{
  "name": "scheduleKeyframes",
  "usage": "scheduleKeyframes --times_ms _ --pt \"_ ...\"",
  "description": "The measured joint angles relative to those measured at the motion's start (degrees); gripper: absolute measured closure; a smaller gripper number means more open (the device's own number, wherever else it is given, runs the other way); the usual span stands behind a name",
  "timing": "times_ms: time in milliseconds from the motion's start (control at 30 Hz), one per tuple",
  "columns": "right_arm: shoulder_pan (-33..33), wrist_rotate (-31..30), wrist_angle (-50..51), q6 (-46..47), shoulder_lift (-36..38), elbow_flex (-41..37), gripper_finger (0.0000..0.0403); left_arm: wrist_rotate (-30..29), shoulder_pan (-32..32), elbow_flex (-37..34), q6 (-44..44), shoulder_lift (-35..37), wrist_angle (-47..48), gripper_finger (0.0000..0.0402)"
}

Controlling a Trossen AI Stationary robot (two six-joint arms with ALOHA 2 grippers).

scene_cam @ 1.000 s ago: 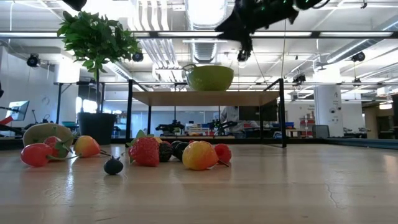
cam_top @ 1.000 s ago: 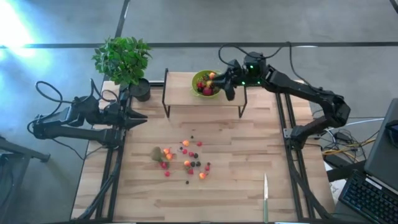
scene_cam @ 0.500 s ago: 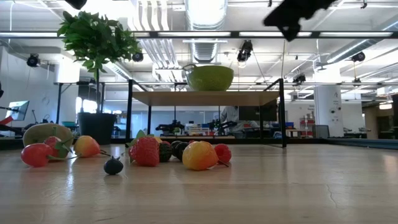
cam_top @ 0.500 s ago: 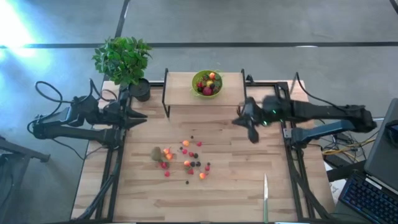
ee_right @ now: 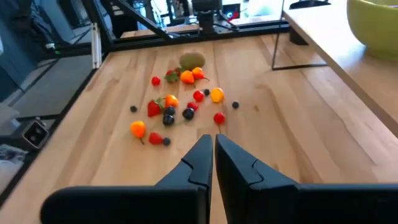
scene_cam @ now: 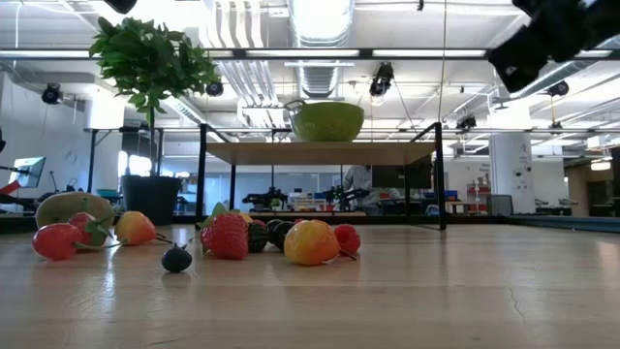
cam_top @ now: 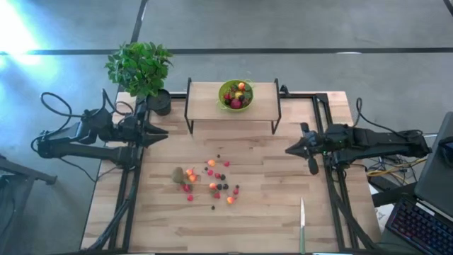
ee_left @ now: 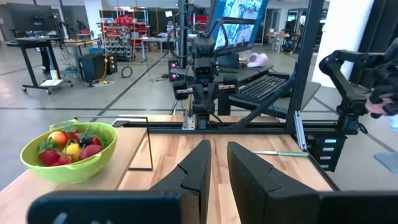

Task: Pick & Place Fruit
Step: Put the red cherry into the green strainer bowl on the shelf

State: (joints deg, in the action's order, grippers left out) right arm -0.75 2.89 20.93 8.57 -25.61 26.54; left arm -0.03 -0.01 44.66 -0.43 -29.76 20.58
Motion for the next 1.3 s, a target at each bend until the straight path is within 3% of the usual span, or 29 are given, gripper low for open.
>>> scheduleKeyframes --times_ms 300,533,600,700,867,1033,1300 --pt "0.00 -2.52 1.31 1.33 10.60 -3.36 0.0383 -0.74 0.00 0.00 0.54 -0.55 -0.10 0.0339" --pt "0.00 -2.66 1.22 0.47 11.98 -3.36 0.0393 -1.11 -0.04 0.00 -2.27 -2.35 1.19 0.0339" --pt "0.00 -2.61 1.22 0.44 12.00 -3.36 0.0391 1.12 -0.43 0.00 -1.18 -4.02 0.85 0.0336" --pt "0.00 -2.64 1.22 0.46 11.97 -3.36 0.0385 3.61 -1.91 0.00 -0.92 -7.95 -0.42 0.0316" --pt "0.00 -2.51 1.22 0.44 11.95 -3.36 0.0374 3.48 -5.75 1.18 -0.92 -15.29 -0.98 0.0249" --pt "0.00 -2.51 1.21 0.44 12.00 -3.36 0.0364 3.48 -10.11 4.88 -1.19 -20.87 6.81 0.0192" --pt "0.00 -2.51 1.25 0.42 11.85 -3.36 0.0347 1.79 -16.92 9.13 -8.68 -27.68 16.94 0.0188"
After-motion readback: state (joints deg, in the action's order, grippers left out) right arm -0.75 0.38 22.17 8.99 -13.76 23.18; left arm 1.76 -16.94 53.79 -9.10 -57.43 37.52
